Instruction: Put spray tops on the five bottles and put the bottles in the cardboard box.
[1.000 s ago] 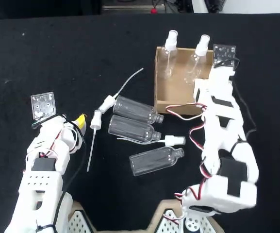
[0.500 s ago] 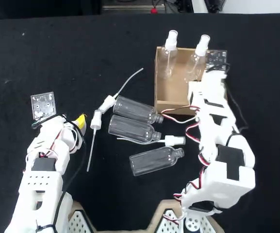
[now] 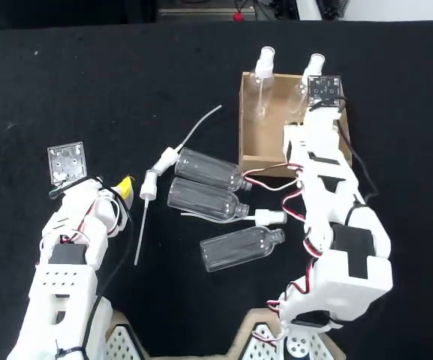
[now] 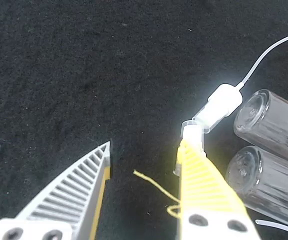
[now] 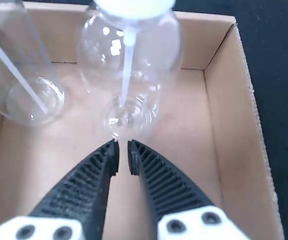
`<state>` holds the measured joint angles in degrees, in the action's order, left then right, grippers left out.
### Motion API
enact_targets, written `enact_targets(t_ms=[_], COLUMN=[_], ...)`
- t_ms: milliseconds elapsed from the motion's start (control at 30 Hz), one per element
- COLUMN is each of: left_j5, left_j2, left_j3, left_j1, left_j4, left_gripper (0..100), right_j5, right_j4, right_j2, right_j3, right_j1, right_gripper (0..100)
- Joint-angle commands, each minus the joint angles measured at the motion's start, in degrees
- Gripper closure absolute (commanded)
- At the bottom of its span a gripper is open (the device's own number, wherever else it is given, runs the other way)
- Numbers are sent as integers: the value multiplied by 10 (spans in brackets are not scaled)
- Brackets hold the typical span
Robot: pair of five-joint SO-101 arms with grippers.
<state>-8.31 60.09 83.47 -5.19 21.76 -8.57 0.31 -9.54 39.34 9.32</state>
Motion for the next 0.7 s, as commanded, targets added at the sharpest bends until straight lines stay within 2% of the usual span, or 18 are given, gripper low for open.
enact_targets(t_ms=[0, 667], left_j5=[2, 2], left_j2=[4, 4], left_j3=[-6, -6], left_j1=[-5, -6], left_j4=[-12, -12], left_gripper=[791, 791], right_j5=[-2, 3], right_j4=[-2, 6], right_j2=[-7, -47], right_j3=[-36, -80], right_j1=[-7, -7], right_gripper=[988, 988])
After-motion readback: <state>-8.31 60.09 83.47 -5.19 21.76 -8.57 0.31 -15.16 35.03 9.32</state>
